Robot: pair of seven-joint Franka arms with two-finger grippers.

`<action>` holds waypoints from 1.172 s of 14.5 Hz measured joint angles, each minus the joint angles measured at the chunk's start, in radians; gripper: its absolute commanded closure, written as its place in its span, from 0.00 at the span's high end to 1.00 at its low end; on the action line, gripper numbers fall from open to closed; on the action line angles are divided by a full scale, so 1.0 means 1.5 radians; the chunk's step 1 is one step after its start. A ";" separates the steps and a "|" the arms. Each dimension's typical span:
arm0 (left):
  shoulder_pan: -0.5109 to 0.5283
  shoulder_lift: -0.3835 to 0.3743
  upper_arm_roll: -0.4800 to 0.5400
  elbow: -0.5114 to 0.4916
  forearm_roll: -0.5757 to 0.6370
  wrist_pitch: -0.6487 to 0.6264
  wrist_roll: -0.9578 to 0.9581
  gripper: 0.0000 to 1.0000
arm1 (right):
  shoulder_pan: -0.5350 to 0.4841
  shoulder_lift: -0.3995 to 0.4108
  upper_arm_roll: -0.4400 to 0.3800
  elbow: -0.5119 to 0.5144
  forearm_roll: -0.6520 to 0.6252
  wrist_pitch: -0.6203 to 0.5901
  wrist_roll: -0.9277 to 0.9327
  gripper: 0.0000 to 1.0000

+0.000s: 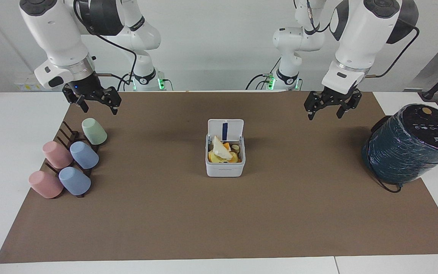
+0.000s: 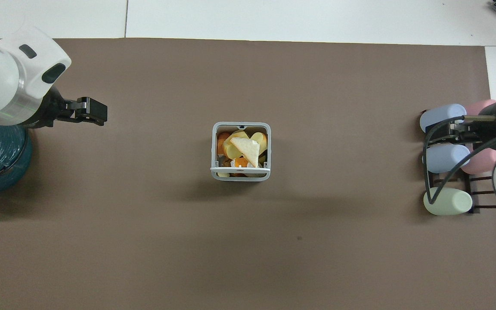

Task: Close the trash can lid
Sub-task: 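Move the left gripper forward toward the open white trash can, then reach the left gripper over the trash can to the raised lid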

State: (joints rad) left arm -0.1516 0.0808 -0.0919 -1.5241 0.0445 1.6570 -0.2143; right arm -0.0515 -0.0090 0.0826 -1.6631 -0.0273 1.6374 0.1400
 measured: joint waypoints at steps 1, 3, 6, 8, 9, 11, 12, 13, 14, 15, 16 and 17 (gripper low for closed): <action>0.000 0.000 0.000 0.000 0.000 0.000 0.000 1.00 | 0.000 0.000 0.000 0.000 0.000 0.000 0.000 1.00; 0.000 0.000 0.000 0.000 -0.001 0.000 0.000 1.00 | 0.000 0.000 0.000 0.000 0.000 0.000 0.000 1.00; 0.000 0.000 -0.001 0.000 -0.011 0.000 0.000 1.00 | 0.000 0.000 0.000 0.000 0.000 0.000 0.000 1.00; 0.000 0.000 -0.001 -0.001 -0.016 0.000 0.000 1.00 | 0.000 0.000 0.000 0.000 0.000 0.000 0.000 1.00; 0.000 0.000 -0.001 -0.004 -0.019 0.000 0.000 1.00 | 0.000 0.000 0.000 0.000 0.000 0.000 0.000 1.00; -0.001 -0.005 -0.003 -0.020 -0.022 0.000 0.002 1.00 | 0.000 0.000 0.000 0.000 0.000 0.000 0.000 1.00; -0.006 -0.010 -0.005 -0.033 -0.024 0.000 0.004 1.00 | 0.000 0.000 0.000 0.000 0.000 0.000 0.000 1.00; -0.015 -0.017 -0.005 -0.047 -0.025 0.001 0.004 1.00 | 0.000 0.000 0.000 0.000 0.000 0.000 0.000 1.00; -0.026 -0.024 -0.006 -0.059 -0.026 0.002 0.004 1.00 | 0.000 0.000 0.000 0.000 0.000 0.000 0.000 1.00; -0.040 -0.032 -0.007 -0.073 -0.031 0.002 0.004 1.00 | 0.000 0.000 0.000 0.000 0.000 0.000 0.000 1.00; -0.054 -0.041 -0.007 -0.090 -0.038 0.002 0.003 1.00 | 0.000 0.000 0.000 0.000 0.000 0.000 0.000 1.00; -0.069 -0.051 -0.008 -0.108 -0.047 0.004 -0.001 1.00 | 0.000 0.000 0.000 0.000 0.000 0.000 0.000 1.00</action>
State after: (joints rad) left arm -0.2554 0.0039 -0.1039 -1.6863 -0.0255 1.6628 -0.2162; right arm -0.0515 -0.0090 0.0826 -1.6632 -0.0273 1.6374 0.1400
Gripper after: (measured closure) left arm 0.000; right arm 0.000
